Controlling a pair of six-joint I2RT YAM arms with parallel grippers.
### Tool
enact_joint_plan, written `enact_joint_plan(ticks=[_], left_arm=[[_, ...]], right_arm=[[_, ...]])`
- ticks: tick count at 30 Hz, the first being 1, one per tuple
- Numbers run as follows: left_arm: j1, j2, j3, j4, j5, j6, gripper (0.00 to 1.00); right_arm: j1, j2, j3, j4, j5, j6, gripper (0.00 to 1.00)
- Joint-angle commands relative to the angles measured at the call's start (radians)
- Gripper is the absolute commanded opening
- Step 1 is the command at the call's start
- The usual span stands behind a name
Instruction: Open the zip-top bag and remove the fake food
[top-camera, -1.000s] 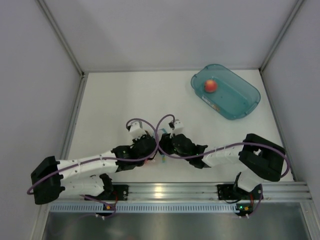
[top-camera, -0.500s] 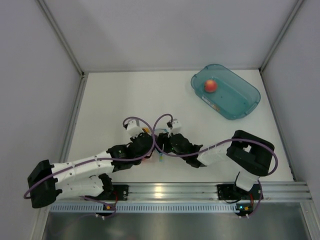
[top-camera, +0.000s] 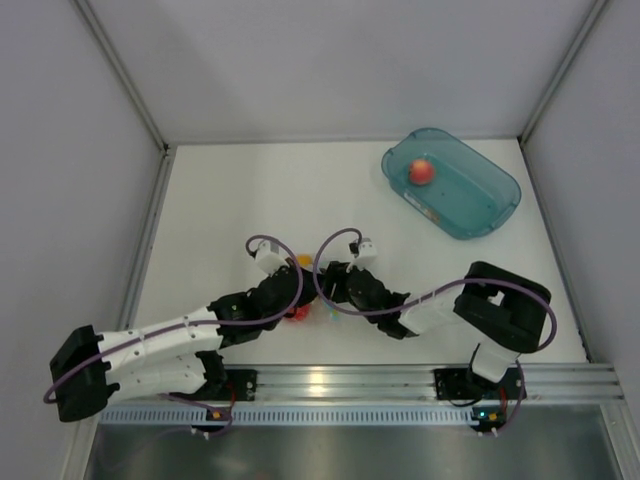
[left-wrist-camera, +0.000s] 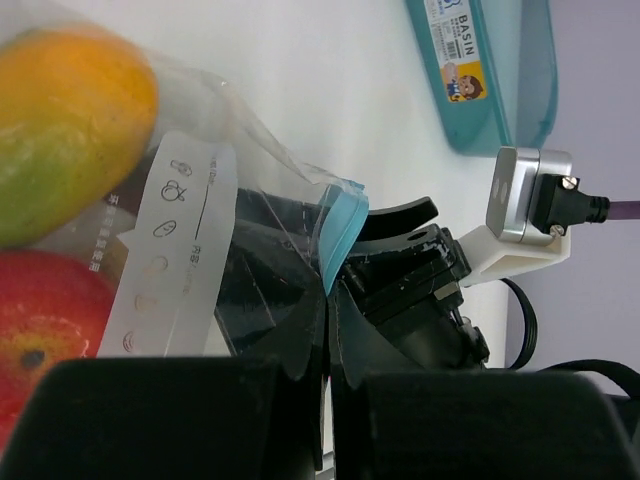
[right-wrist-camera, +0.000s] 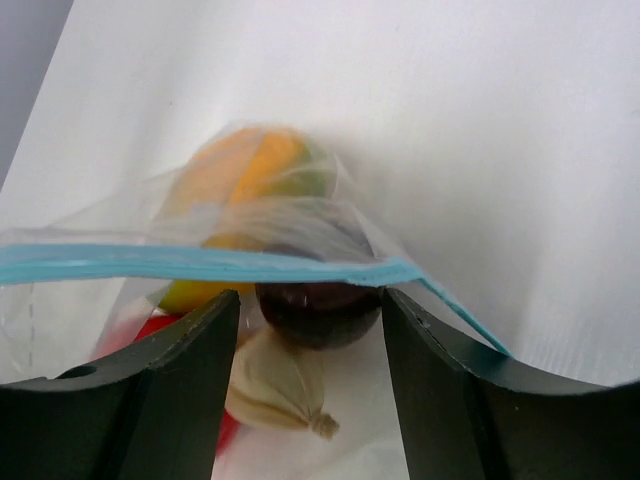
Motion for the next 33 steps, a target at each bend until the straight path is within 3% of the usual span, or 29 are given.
enact_joint_plan(ticks=[1,5,13,17,24,28,33], left_arm=[[-0.036,-0.040,0.004,0.175,0.238,-0.053,0.00],[-0.036,-0.045,-0.013,0.175,0.232,-0.057,0.00],[-0.028,-0.080,-0.049,0.100,0.166,-0.062,0.00],[-0.019,-0.118,-0.068,0.020,0.108,-0.054,0.00],[-0.001,-0.189,-0.097,-0.099,0.009,-0.051,0.00],[0.025,-0.197,-0.108,-0.148,-0.018,-0.031,0.00],[0.062,-0.169,-0.143,-0.196,-0.063,-0.024,0.00]], right_arm=[[0.005,-0.039,0.095,0.038,0.060,0.032,0.61],[0.002,-0.005,0.139,-0.057,0.112,0.036,0.67],[-0.022,0.042,0.155,-0.110,0.053,0.038,0.71],[-0.021,0.090,0.161,-0.094,0.010,0.039,0.64],[-0.019,0.145,0.257,-0.231,0.062,0.001,0.64],[-0.022,0.156,0.302,-0.349,0.074,-0.008,0.65],[-0.010,0.154,0.305,-0.367,0.056,-0.040,0.71]])
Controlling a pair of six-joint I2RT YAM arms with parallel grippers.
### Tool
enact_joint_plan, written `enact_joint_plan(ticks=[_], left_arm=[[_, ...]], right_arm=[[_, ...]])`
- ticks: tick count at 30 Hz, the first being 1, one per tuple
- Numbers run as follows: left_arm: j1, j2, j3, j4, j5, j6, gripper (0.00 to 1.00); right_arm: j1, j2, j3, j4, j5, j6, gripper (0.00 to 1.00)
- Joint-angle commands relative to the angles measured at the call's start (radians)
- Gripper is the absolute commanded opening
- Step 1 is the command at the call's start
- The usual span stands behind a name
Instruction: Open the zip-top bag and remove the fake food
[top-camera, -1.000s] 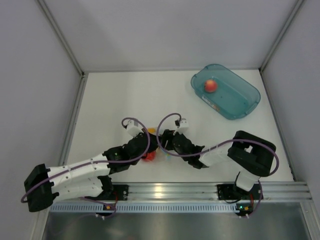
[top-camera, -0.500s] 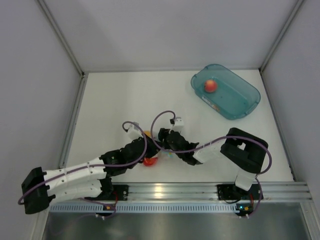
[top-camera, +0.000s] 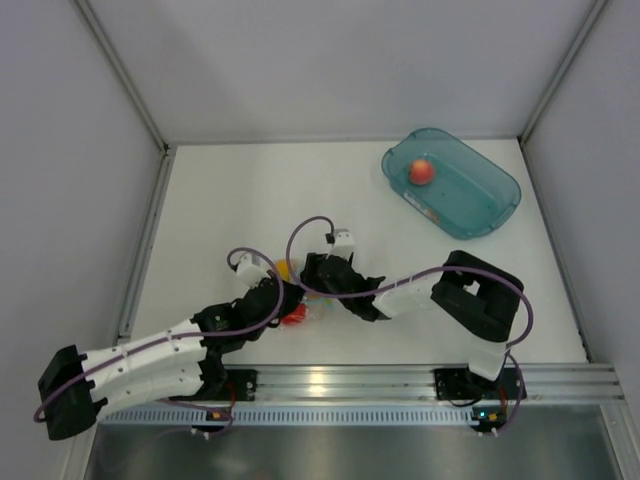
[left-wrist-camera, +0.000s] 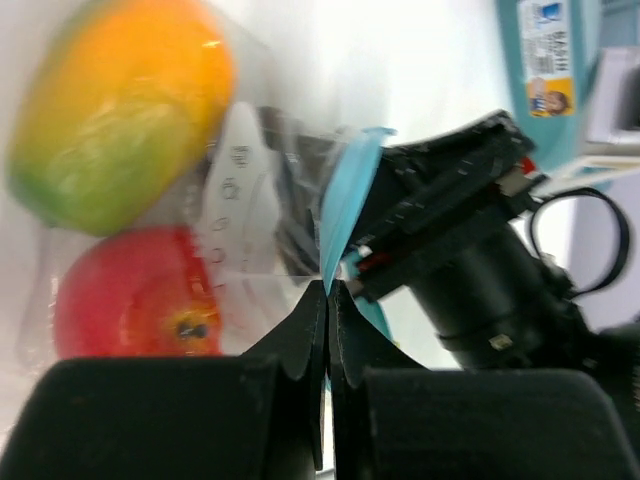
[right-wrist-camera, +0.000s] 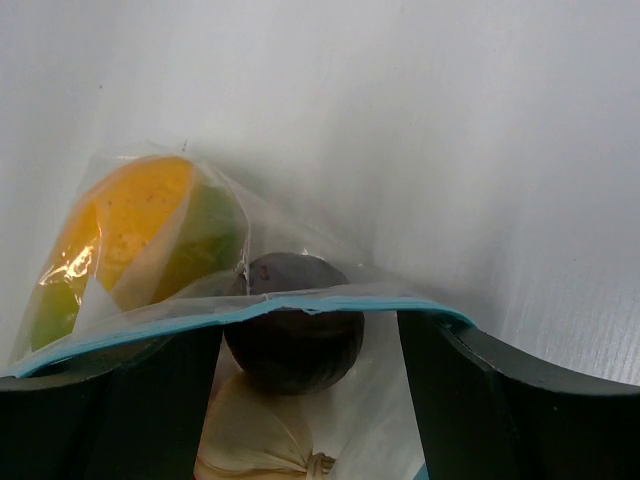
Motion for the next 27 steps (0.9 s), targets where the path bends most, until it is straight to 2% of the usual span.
enact_joint_plan(ticks=[1,7,8,10,18,27], left_arm=[[0.022,0.013,-0.033,-0.058,-0.047,0.018,0.00],[0.026,0.009,-0.053,-0.059,-0.066,0.012,0.00],[0.029,0.009,-0.051,-0.059,-0.064,0.018,0.00],[0.032,0.009,-0.045,-0.059,-0.063,0.024,0.00],[0.043,0.072,-0.005,-0.058,-0.071,0.058,0.00],[0.057,0.096,0.033,-0.058,-0.087,0.084,0.00]], right_arm=[[0.007,0.022,0.029,-0.065,0.021,-0.046,0.71],[0.010,0.076,0.056,-0.073,0.005,-0.057,0.63],[0.010,0.075,0.059,-0.076,0.014,-0.059,0.56],[0.010,0.059,0.053,-0.073,0.021,-0.063,0.51],[0.033,-0.117,-0.005,-0.076,0.012,-0.109,0.49],[0.053,-0.313,-0.075,-0.146,-0.112,-0.163,0.47]])
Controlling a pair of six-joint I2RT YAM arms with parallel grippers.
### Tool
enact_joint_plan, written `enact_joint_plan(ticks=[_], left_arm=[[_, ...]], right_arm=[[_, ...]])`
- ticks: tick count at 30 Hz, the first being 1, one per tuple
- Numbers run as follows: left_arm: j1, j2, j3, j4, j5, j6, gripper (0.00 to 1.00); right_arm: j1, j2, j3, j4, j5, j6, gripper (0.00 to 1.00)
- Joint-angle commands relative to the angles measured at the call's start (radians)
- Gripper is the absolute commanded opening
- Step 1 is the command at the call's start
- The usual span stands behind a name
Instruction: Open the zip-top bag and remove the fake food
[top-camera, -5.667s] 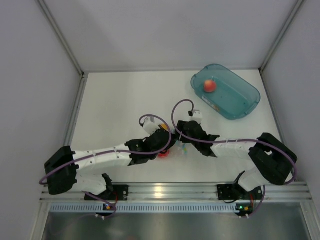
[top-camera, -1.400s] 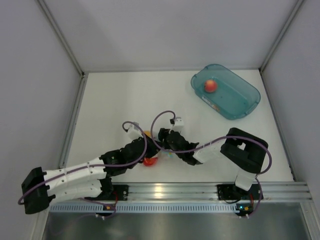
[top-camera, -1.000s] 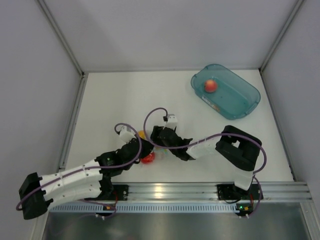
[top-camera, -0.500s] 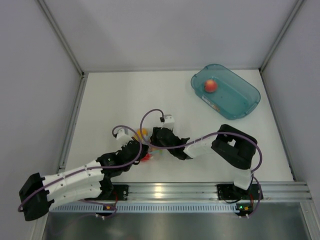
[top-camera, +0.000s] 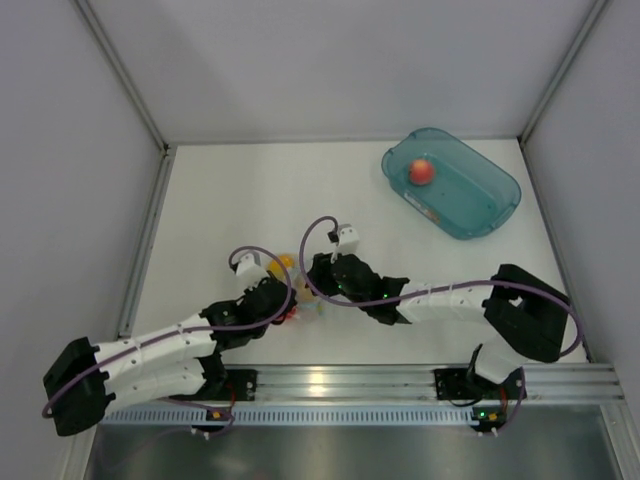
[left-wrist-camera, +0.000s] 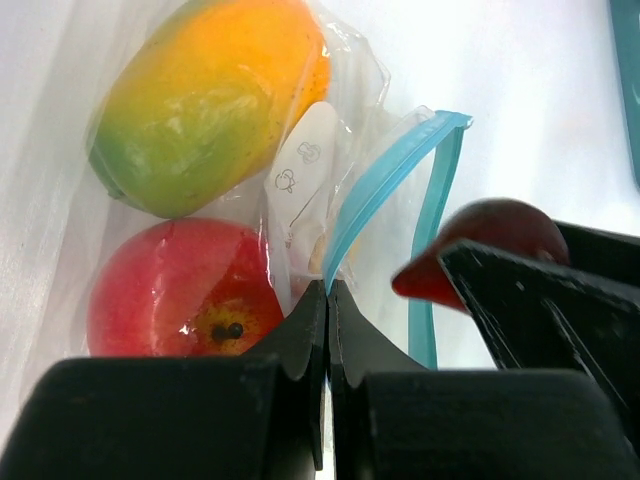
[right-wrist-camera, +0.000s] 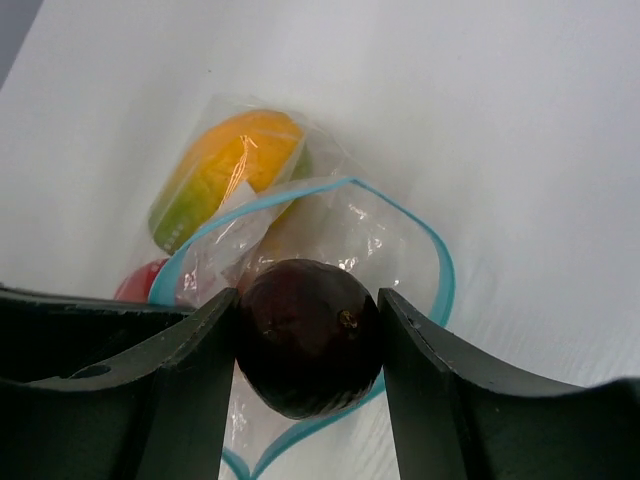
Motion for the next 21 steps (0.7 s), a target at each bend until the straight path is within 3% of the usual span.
enact_joint_plan(ticks=[1,8,12,21], left_arm=[[0.013,0.002,0.046,-0.002,-0.032,0.032,0.00],[0.054,-0.013,0.045,-0.002,0.003,0.056,0.00],[0.054,-0.038,0.038,-0.002,0.015,0.058,0.00],[0.056,-0.069,0.042,-0.001,0.066,0.056,0.00]], right_arm=[[0.017,-0.096,-0.027,-0.037,-0.065,-0.036,0.47],[-0.003,-0.306,-0.050,-0.199,0.003,-0.088,0.46],[-0.093,-0.376,-0.010,-0.321,0.017,-0.131,0.46],[-0.567,-0.352,0.136,-0.523,-0.064,-0.184,0.47]])
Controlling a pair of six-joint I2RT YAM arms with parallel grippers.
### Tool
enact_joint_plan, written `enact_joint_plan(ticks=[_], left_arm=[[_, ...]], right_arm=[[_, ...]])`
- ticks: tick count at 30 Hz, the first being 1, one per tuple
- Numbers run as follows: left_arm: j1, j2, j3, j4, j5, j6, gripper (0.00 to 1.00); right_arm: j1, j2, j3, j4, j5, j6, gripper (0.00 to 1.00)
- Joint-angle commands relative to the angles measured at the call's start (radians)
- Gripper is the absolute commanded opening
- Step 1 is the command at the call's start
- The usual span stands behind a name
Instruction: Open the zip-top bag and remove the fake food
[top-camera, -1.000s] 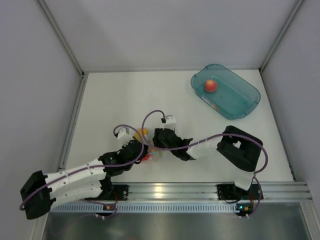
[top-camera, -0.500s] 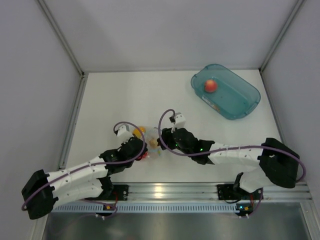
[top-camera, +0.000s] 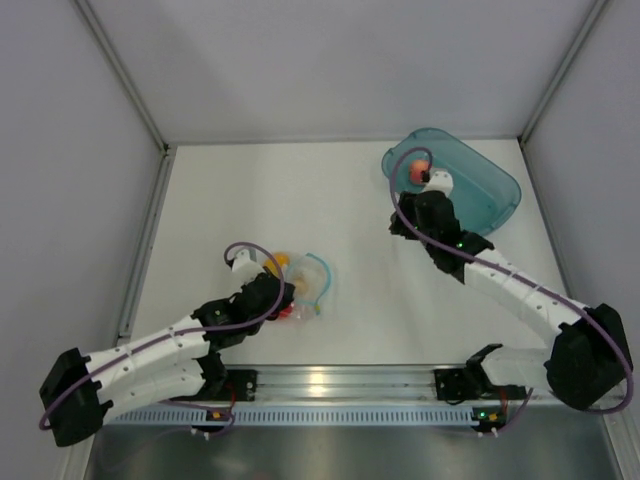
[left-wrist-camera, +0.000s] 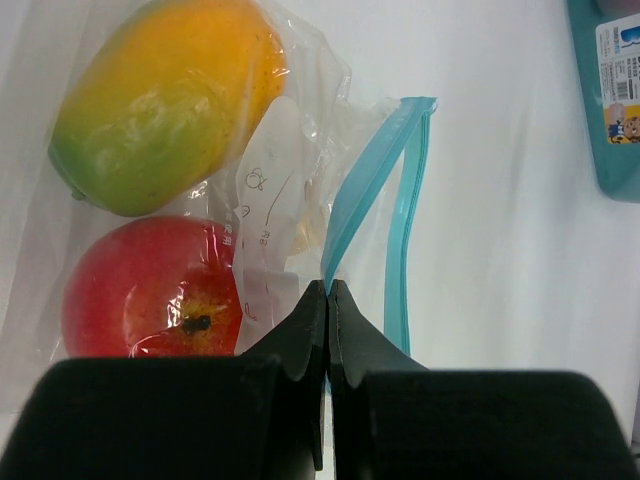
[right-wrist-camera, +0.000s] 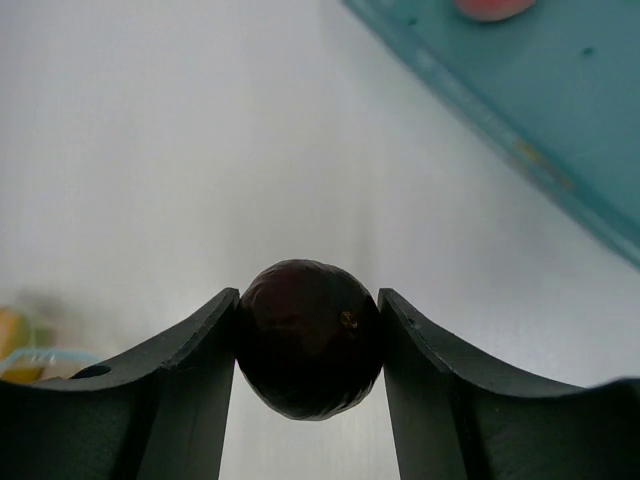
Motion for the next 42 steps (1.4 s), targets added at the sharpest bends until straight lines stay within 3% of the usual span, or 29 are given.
enact_joint_plan(ticks=[1,6,13,15,16,22,30,35,37,42], left_arm=[[0.006,-0.006,0.029,0.001,0.031,0.008,0.00],[0.006,-0.015,0.035,0.003,0.042,0.011,0.00],[0.004,-0.015,0.047,0.003,0.088,0.036,0.00],[0.004,-0.015,0.049,0.001,0.099,0.045,0.00],[0.004,-0.018,0.050,0.003,0.102,0.055,0.00],[0.004,-0.020,0.075,0.001,0.116,0.091,0.00],[0.004,-0.020,0.096,0.001,0.125,0.099,0.00],[0.004,-0.018,0.110,0.001,0.123,0.103,0.00],[0.004,-0.018,0.113,0.001,0.119,0.102,0.00],[0.004,-0.009,0.121,0.003,0.114,0.103,0.00]], right_arm=[[-0.172,0.031,0.125,-0.084,-0.006,-0.043,0.47],[-0.420,0.214,0.265,-0.114,-0.004,-0.052,0.47],[-0.567,0.446,0.449,-0.156,0.010,-0.066,0.52],[-0.593,0.504,0.501,-0.173,0.011,-0.082,0.59],[-0.597,0.521,0.517,-0.189,0.020,-0.089,0.68],[-0.597,0.549,0.581,-0.235,0.019,-0.119,0.99],[-0.591,0.356,0.419,-0.144,-0.275,-0.081,0.99],[-0.495,0.189,0.286,-0.105,-0.340,-0.055,0.74],[-0.401,0.132,0.213,-0.087,-0.326,-0.041,0.63],[-0.112,-0.013,0.053,0.019,-0.315,0.054,0.54]])
